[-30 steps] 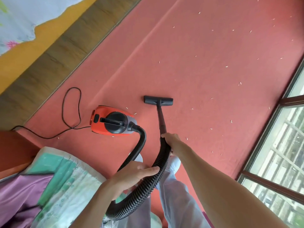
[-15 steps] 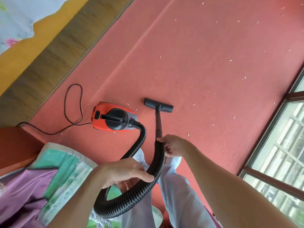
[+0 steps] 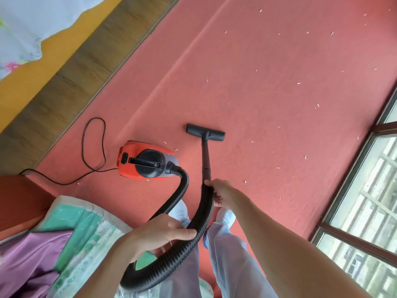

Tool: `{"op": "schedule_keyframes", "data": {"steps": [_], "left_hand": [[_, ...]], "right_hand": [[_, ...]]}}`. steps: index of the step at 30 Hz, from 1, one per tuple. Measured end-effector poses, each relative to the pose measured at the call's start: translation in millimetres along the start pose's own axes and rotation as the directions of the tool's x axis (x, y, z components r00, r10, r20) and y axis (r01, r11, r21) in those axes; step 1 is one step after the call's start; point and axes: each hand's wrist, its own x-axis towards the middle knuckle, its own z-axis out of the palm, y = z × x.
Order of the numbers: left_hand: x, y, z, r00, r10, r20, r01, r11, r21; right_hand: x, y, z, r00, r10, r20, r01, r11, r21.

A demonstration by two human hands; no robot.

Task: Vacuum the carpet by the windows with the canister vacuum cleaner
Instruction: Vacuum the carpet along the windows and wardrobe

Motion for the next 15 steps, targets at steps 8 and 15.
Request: {"op": "schedule_keyframes", "data": {"steps": [8, 15], "left_hand": [[-7.7, 7.9, 7.3, 0.991, 0.035, 0.128, -0.019, 0.992, -0.123], [-11.9, 19.7, -1.5, 0.983, 0.010, 0.184, -0.009, 1.000, -0.008]], "right_hand": [[-19.8, -11.2, -23.3, 0.993, 0.068, 0.098, -0.056, 0.991, -0.121], [-27.5, 9.0, -27.3, 0.993, 0.075, 0.091, -0.073, 0.997, -0.023]]}}
